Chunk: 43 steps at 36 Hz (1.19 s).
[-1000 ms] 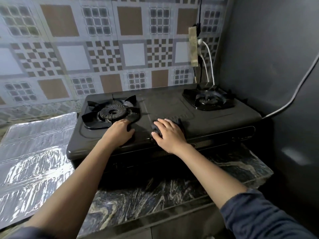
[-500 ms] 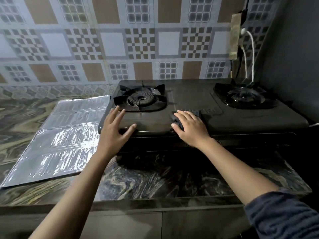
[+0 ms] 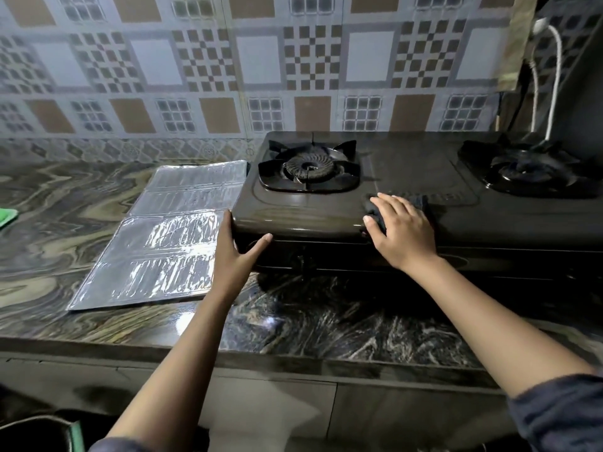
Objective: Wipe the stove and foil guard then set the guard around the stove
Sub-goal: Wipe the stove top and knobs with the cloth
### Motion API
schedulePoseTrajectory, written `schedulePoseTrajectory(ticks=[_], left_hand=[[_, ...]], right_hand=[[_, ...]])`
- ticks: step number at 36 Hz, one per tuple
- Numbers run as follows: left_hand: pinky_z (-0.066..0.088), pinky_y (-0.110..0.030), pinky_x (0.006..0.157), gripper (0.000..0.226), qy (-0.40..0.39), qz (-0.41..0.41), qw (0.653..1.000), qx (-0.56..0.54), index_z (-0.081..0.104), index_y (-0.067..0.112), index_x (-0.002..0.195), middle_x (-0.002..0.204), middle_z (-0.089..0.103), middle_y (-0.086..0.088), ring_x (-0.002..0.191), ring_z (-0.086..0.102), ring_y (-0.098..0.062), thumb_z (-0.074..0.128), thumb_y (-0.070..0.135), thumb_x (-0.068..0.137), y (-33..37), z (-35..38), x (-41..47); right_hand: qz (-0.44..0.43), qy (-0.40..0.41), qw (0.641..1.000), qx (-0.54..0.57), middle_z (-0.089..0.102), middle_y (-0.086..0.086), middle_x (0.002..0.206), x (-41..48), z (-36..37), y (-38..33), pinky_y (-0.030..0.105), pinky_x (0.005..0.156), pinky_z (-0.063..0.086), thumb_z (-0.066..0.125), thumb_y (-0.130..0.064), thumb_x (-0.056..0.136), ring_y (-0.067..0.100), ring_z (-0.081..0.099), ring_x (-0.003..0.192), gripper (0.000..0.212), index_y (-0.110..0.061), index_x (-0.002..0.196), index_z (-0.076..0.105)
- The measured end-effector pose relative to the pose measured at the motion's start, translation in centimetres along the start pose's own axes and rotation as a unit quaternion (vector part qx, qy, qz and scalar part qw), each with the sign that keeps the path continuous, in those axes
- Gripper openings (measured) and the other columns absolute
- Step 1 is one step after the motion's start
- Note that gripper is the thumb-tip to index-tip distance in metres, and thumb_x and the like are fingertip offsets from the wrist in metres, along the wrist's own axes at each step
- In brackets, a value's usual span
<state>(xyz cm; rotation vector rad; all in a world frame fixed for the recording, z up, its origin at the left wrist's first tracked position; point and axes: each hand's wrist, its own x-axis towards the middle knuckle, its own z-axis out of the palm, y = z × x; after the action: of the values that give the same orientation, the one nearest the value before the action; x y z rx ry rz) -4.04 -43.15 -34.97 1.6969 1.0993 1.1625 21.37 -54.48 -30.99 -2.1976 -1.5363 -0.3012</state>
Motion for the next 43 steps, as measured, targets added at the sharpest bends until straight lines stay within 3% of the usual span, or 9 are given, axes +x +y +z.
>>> schedulePoseTrajectory(ticks=[2, 5, 8, 14, 24, 28, 32, 38, 43], left_hand=[[0.035, -0.031, 0.112, 0.087, 0.002, -0.01, 1.0, -0.006, 0.024, 0.021, 0.146, 0.148, 0.037, 0.005, 0.134, 0.038, -0.005, 0.075, 0.034, 0.076, -0.4, -0.1, 0.1], [0.037, -0.04, 0.111, 0.084, -0.004, -0.021, 0.999, -0.026, 0.025, 0.023, 0.145, 0.147, 0.039, 0.003, 0.133, 0.04, -0.009, 0.073, 0.034, 0.077, -0.8, -0.5, 0.5], [0.04, -0.037, 0.108, 0.081, -0.007, -0.021, 0.999, -0.041, 0.029, 0.022, 0.144, 0.144, 0.044, 0.001, 0.129, 0.046, -0.012, 0.074, 0.03, 0.077, -0.8, -0.8, 0.8], [0.043, -0.003, 0.085, 0.068, -0.018, 0.0, 0.997, -0.072, 0.038, 0.026, 0.138, 0.132, 0.053, 0.001, 0.115, 0.055, -0.006, 0.072, 0.017, 0.079, -1.2, -1.1, 1.4], [0.042, -0.008, 0.094, 0.067, -0.028, -0.012, 0.989, -0.145, 0.036, 0.024, 0.142, 0.134, 0.052, 0.008, 0.117, 0.05, 0.01, 0.068, 0.017, 0.083, -1.9, -1.3, 1.2], [0.041, -0.022, 0.105, 0.064, -0.017, -0.015, 0.986, -0.162, 0.037, 0.026, 0.141, 0.138, 0.052, 0.005, 0.123, 0.049, 0.001, 0.066, 0.016, 0.085, -2.4, -1.3, 0.8], [0.042, -0.023, 0.104, 0.064, 0.001, -0.018, 0.988, -0.155, 0.038, 0.035, 0.136, 0.137, 0.054, 0.001, 0.123, 0.05, -0.003, 0.067, 0.014, 0.084, -3.4, -1.3, 0.6], [0.044, -0.04, 0.105, 0.053, 0.003, -0.047, 0.985, -0.167, 0.05, 0.023, 0.133, 0.129, 0.06, 0.002, 0.121, 0.055, -0.009, 0.068, 0.017, 0.083, -4.9, -1.0, 0.0], [0.045, -0.039, 0.104, 0.053, 0.005, -0.056, 0.986, -0.16, 0.05, 0.028, 0.133, 0.126, 0.061, 0.009, 0.119, 0.056, -0.007, 0.067, 0.019, 0.084, -5.1, -1.0, -0.3]], right_hand=[[0.004, -0.002, 1.0, 0.0, 0.053, 0.006, 0.137, 0.0, 0.1, -0.4, 0.04, 0.105, 0.034, 0.02, -0.053, 0.08, 0.027, 0.045, 0.128, 0.071, -0.013, 0.128, 0.053], [0.008, -0.005, 1.0, 0.002, 0.05, 0.005, 0.139, 0.0, 0.4, -1.2, 0.04, 0.106, 0.032, 0.019, -0.053, 0.079, 0.026, 0.043, 0.13, 0.071, -0.015, 0.13, 0.051], [0.012, -0.009, 1.0, 0.003, 0.05, 0.005, 0.14, 0.2, 0.7, -2.2, 0.039, 0.107, 0.032, 0.018, -0.054, 0.079, 0.025, 0.042, 0.131, 0.072, -0.015, 0.13, 0.051], [0.0, -0.029, 1.0, 0.0, 0.047, 0.001, 0.142, 0.9, 1.5, -4.8, 0.037, 0.109, 0.029, 0.016, -0.055, 0.078, 0.023, 0.039, 0.133, 0.074, -0.018, 0.133, 0.048], [-0.053, -0.094, 0.994, 0.019, 0.033, -0.006, 0.151, 2.8, 3.1, -9.5, 0.036, 0.114, 0.02, 0.028, -0.051, 0.087, 0.015, 0.024, 0.141, 0.06, -0.025, 0.14, 0.036], [-0.075, -0.114, 0.99, 0.033, 0.03, -0.007, 0.152, 3.6, 3.5, -10.7, 0.037, 0.115, 0.019, 0.038, -0.044, 0.094, 0.015, 0.021, 0.142, 0.05, -0.027, 0.141, 0.033], [-0.096, -0.14, 0.985, 0.042, 0.027, -0.009, 0.153, 4.4, 3.8, -12.0, 0.037, 0.114, 0.017, 0.039, -0.043, 0.094, 0.014, 0.019, 0.143, 0.051, -0.029, 0.142, 0.031], [-0.12, -0.175, 0.975, 0.06, 0.024, -0.012, 0.154, 5.6, 4.3, -13.4, 0.037, 0.116, 0.016, 0.04, -0.044, 0.094, 0.012, 0.016, 0.143, 0.051, -0.031, 0.143, 0.029], [-0.137, -0.178, 0.972, 0.069, 0.025, -0.01, 0.154, 6.1, 4.8, -14.3, 0.037, 0.118, 0.016, 0.039, -0.044, 0.094, 0.013, 0.016, 0.144, 0.051, -0.031, 0.143, 0.029]])
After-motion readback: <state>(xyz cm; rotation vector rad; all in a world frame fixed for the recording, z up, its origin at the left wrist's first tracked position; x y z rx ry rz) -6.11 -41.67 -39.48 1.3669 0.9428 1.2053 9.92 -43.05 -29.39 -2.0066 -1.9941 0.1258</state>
